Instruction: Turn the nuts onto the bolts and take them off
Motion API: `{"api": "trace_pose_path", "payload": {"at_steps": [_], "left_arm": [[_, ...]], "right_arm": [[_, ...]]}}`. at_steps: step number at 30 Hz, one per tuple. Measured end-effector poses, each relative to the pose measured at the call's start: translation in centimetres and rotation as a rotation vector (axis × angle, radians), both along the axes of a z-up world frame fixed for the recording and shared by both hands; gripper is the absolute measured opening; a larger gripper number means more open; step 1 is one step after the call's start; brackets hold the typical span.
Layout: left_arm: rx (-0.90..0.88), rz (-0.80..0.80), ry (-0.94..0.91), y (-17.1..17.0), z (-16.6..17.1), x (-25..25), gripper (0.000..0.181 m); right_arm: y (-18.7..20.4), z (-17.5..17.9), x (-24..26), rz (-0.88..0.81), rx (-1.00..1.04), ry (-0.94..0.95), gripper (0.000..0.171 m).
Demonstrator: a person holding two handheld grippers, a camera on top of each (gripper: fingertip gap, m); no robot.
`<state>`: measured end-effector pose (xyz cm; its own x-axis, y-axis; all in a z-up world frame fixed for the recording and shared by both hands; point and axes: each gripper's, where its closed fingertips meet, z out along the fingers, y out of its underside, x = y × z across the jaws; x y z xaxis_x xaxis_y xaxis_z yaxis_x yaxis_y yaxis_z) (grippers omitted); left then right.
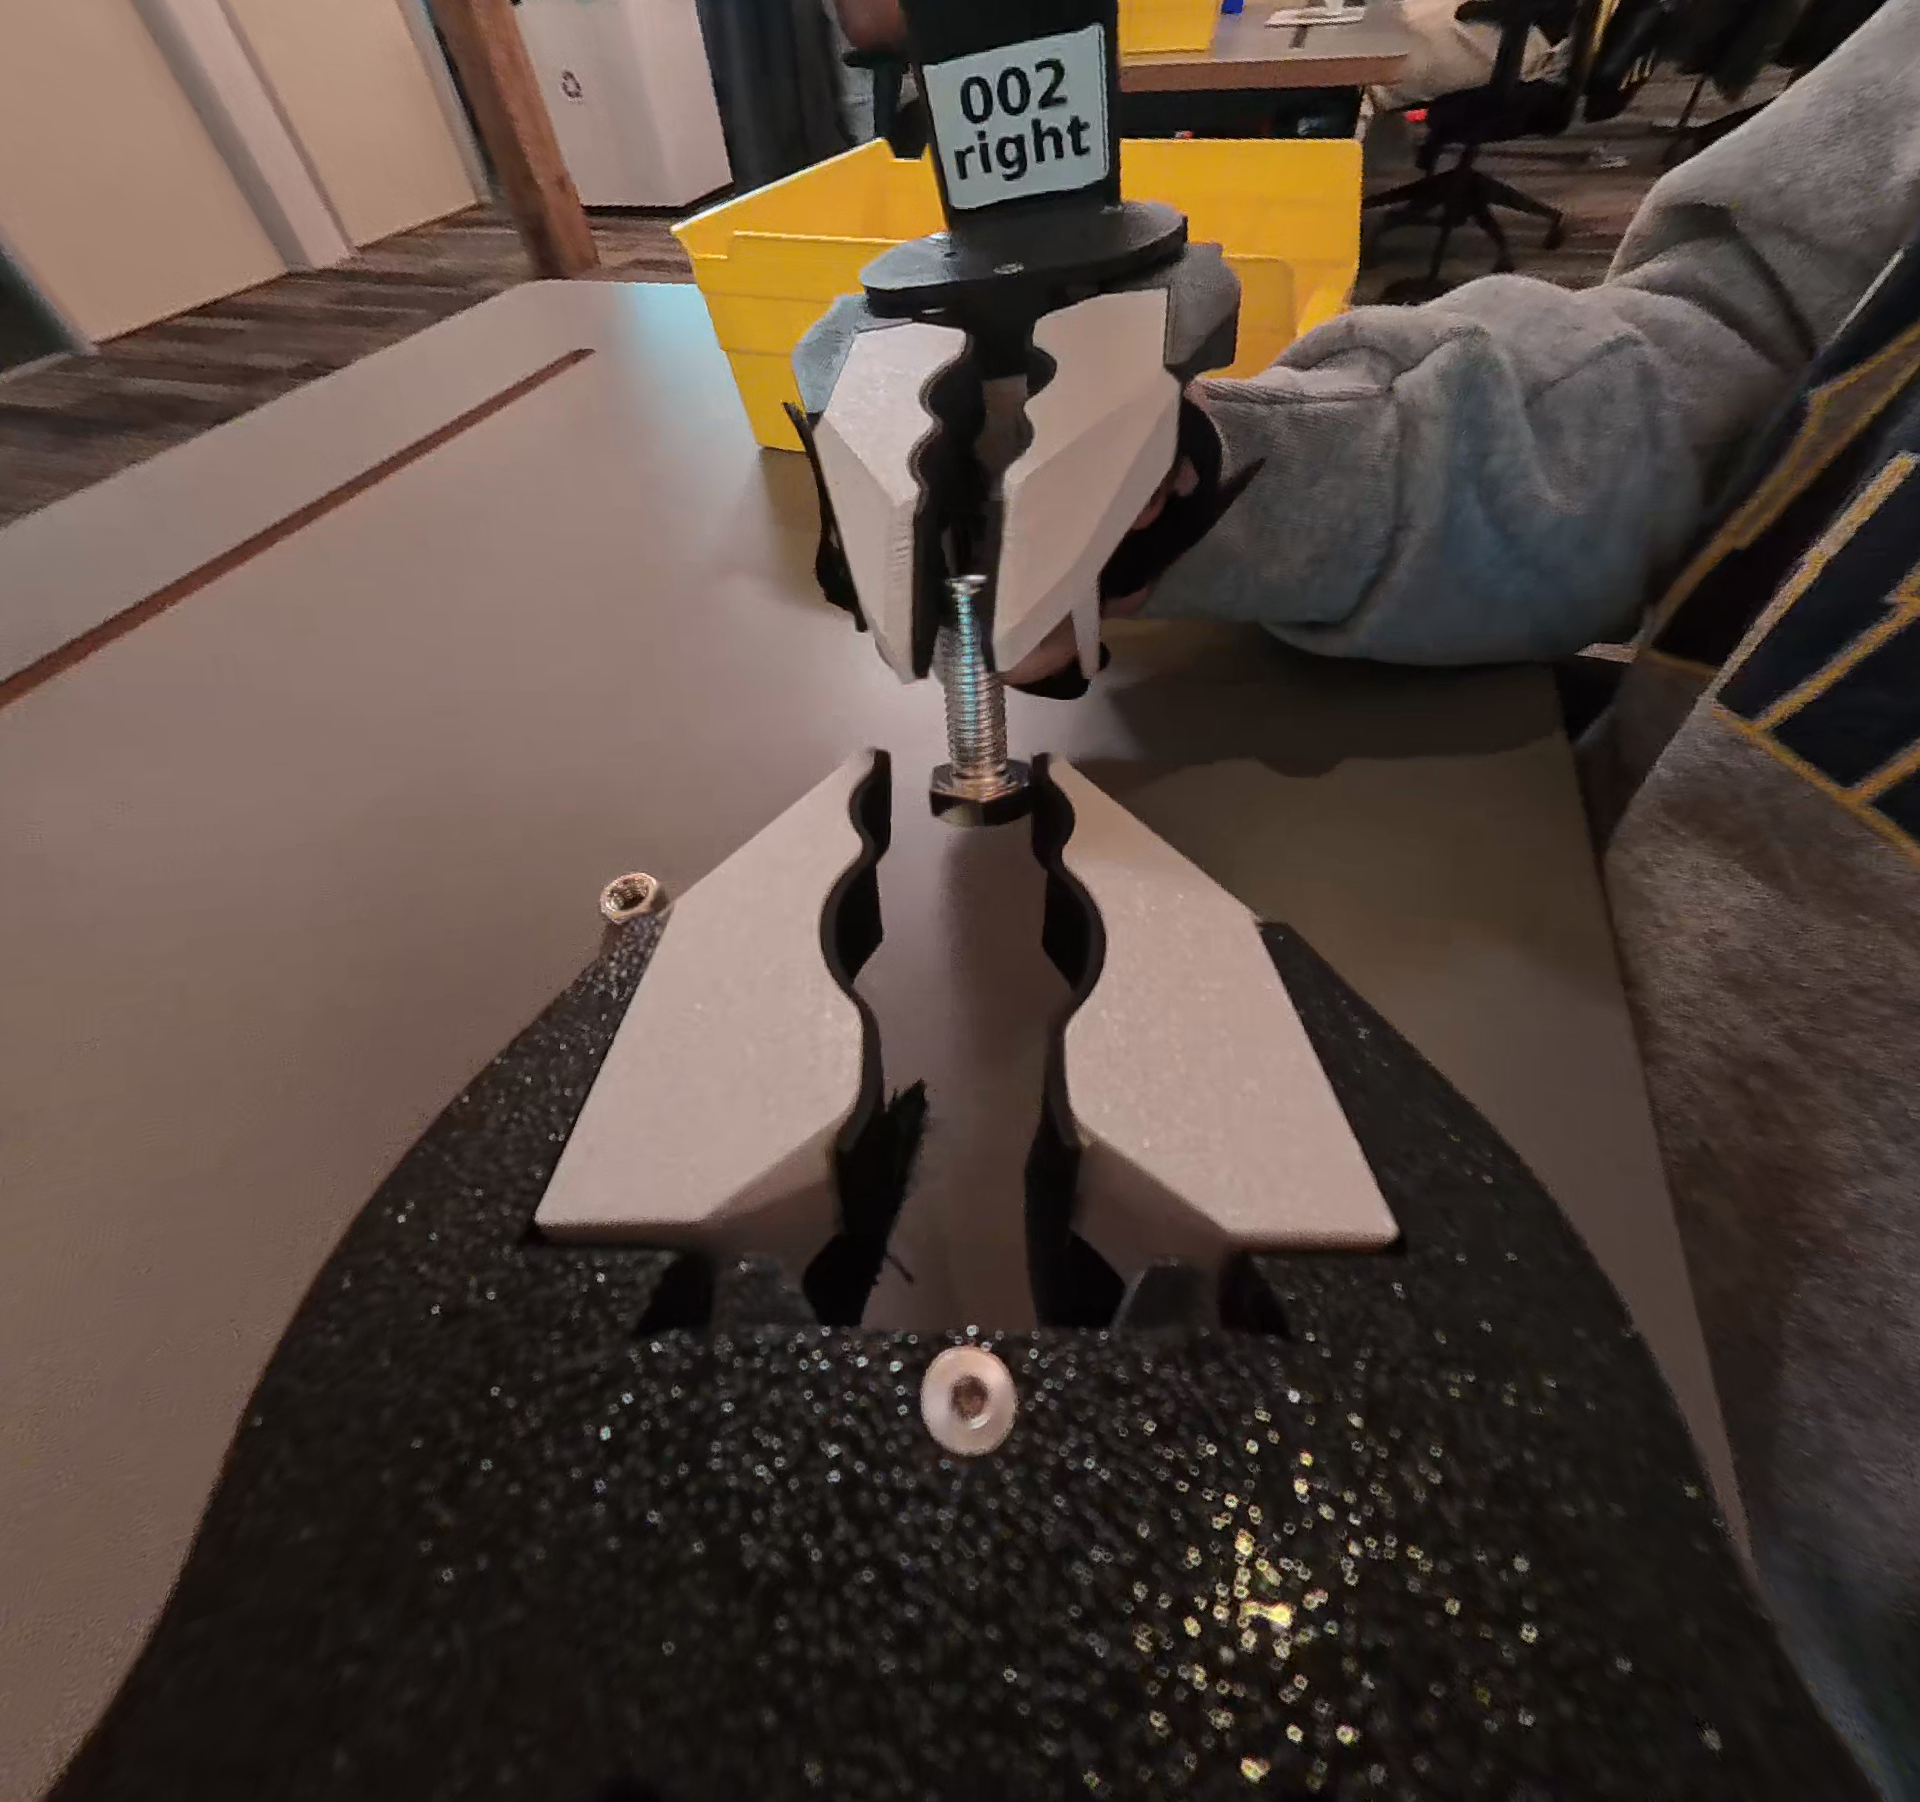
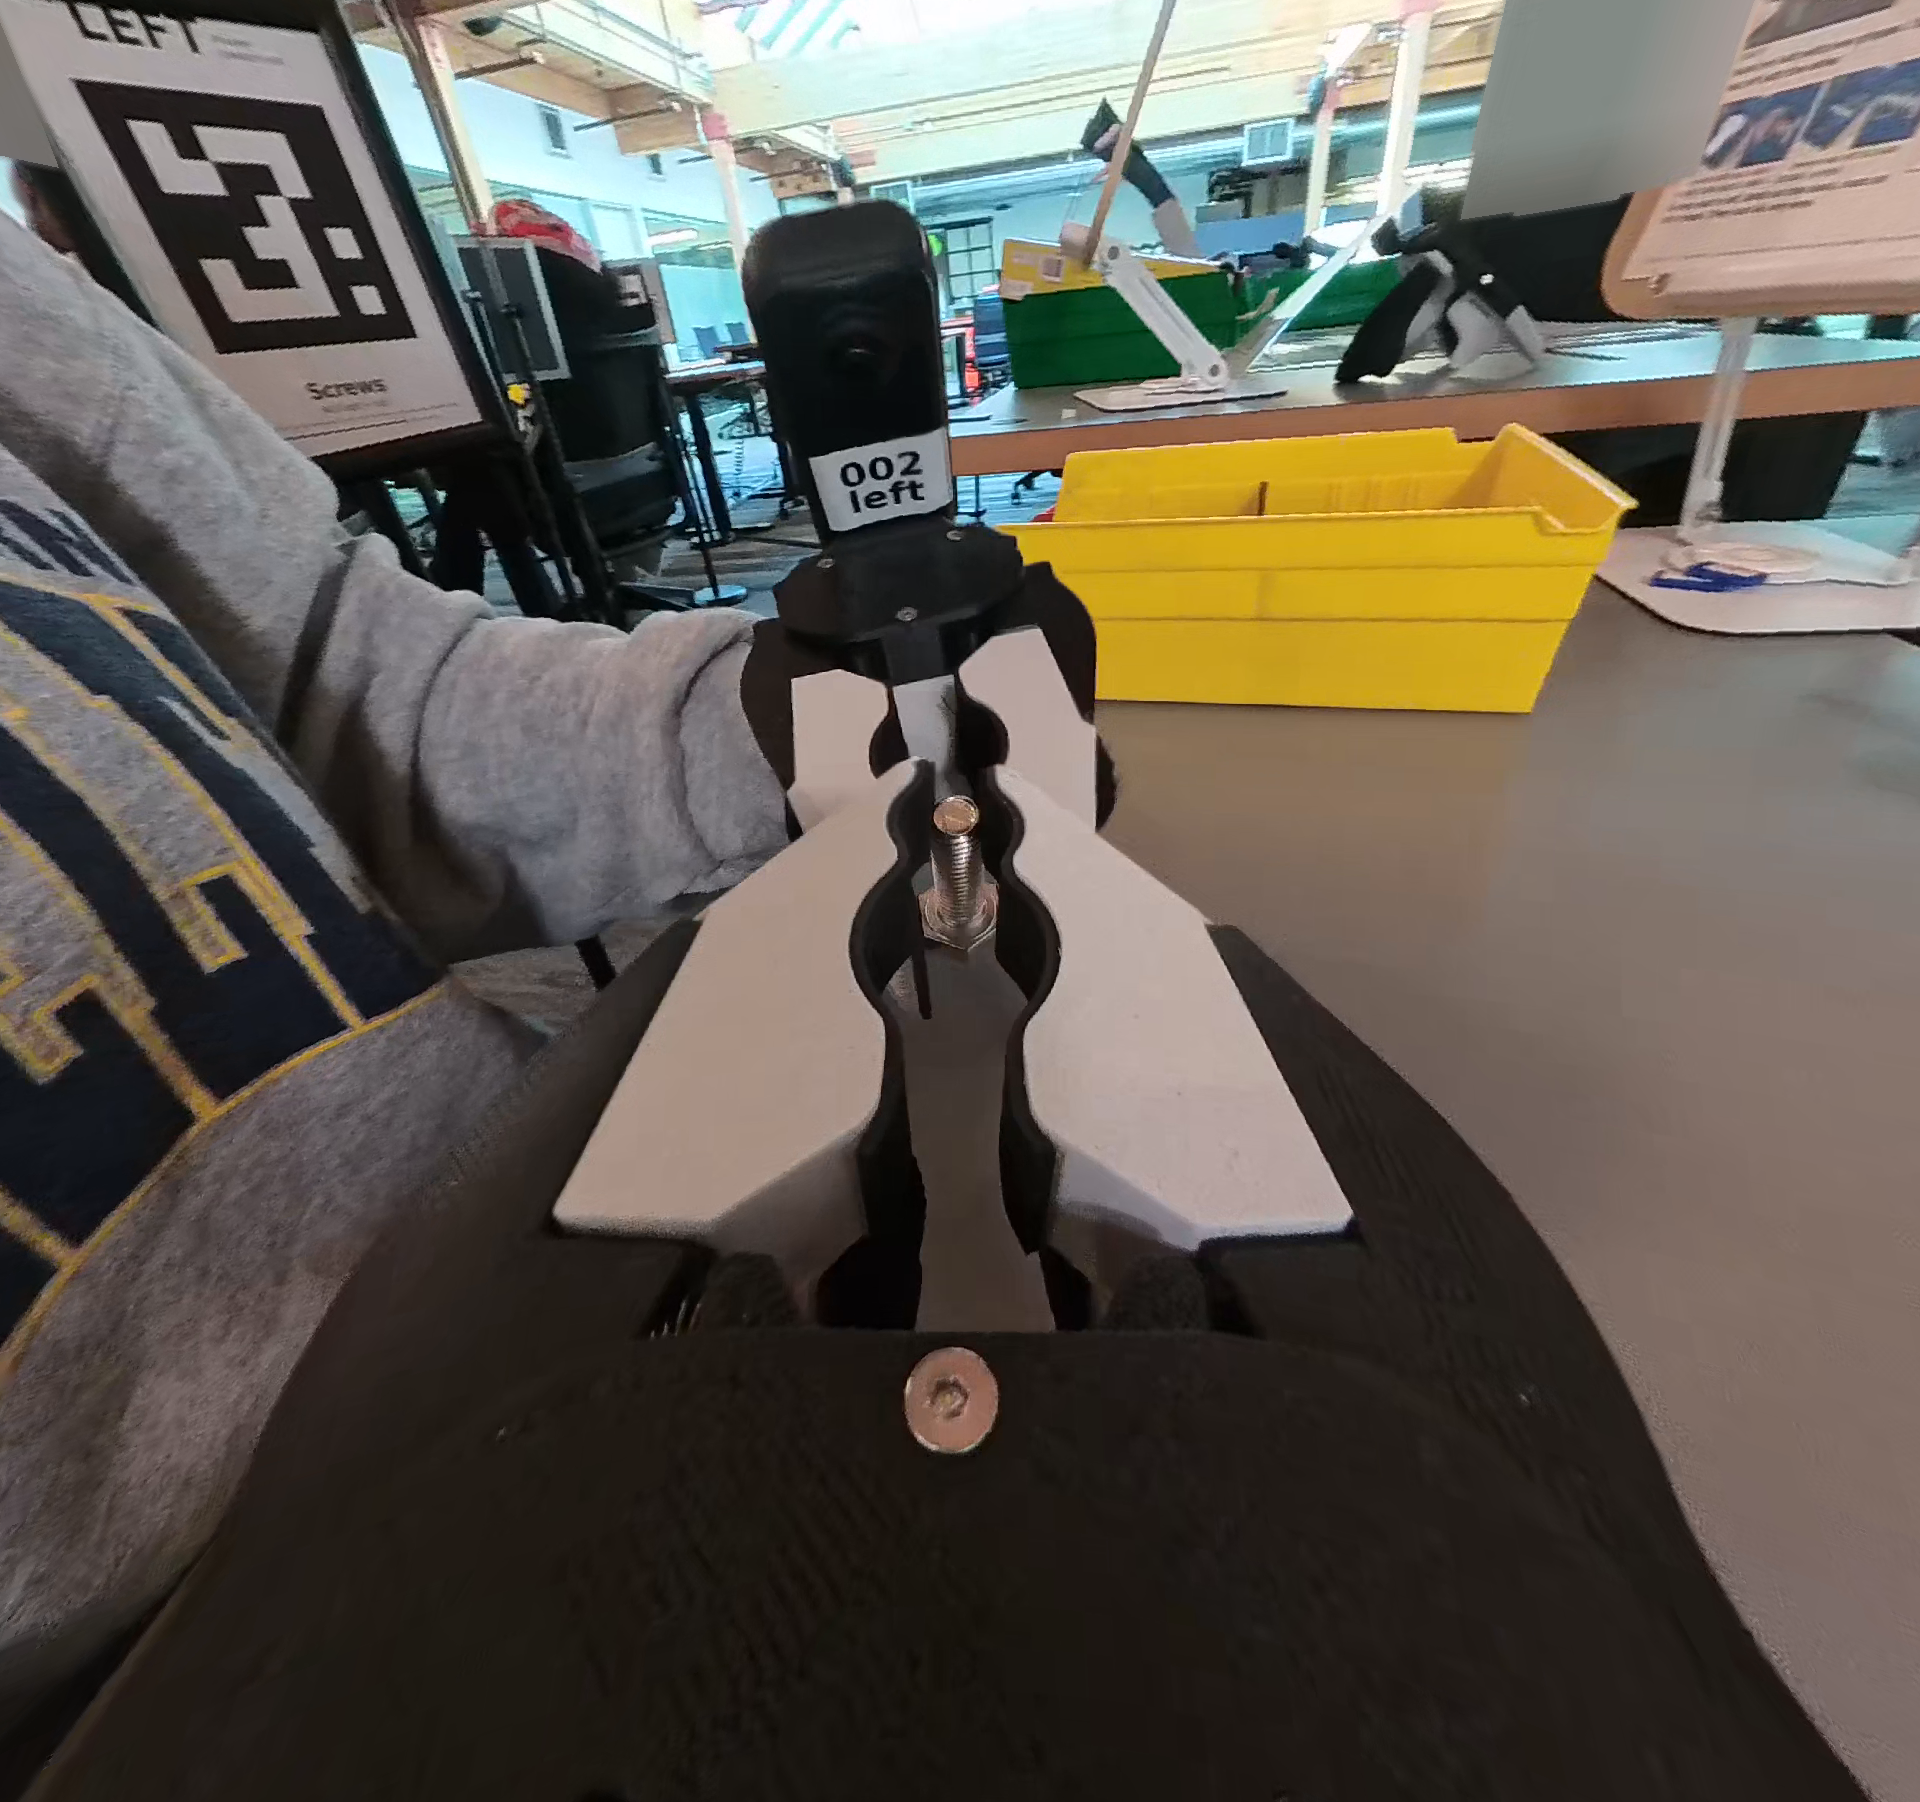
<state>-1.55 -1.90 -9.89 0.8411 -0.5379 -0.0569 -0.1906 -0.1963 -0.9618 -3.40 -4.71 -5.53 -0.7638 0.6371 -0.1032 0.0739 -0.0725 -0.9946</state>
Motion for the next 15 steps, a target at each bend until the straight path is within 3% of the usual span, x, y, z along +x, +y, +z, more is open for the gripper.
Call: {"api": "trace_pose_path", "payload": {"at_steps": [4, 6, 8, 9, 11, 15], "left_arm": [[-0.099, -0.053, -0.039, -0.4, -0.9, 0.4, 0.017], [-0.065, -0.008, -0.039, 0.0, -0.7, -0.4, 0.016], [-0.035, 0.112, -0.043, 1.0, -0.7, -2.4, 0.016], [-0.012, 0.211, -0.026, 1.5, -0.8, -4.0, 0.016], [0.067, 0.361, -0.054, 2.3, -0.2, -6.3, 0.016], [0.246, 0.629, -0.107, 3.0, 1.9, -9.9, 0.016]], "right_arm": [[-0.1, -0.6, 0.0, 0.023, 0.018, -0.019, 0.007], [0.5, -0.6, -0.5, -0.029, 0.003, -0.003, 0.007], [3.1, -0.7, -2.2, -0.209, -0.006, 0.002, 0.017], [5.4, -1.7, -3.4, -0.36, 0.055, -0.026, 0.037], [10.2, -5.1, -4.7, -0.637, 0.301, -0.143, 0.04], [9.7, -10.8, -5.2, -0.534, 0.415, -0.449, 0.035]]}}
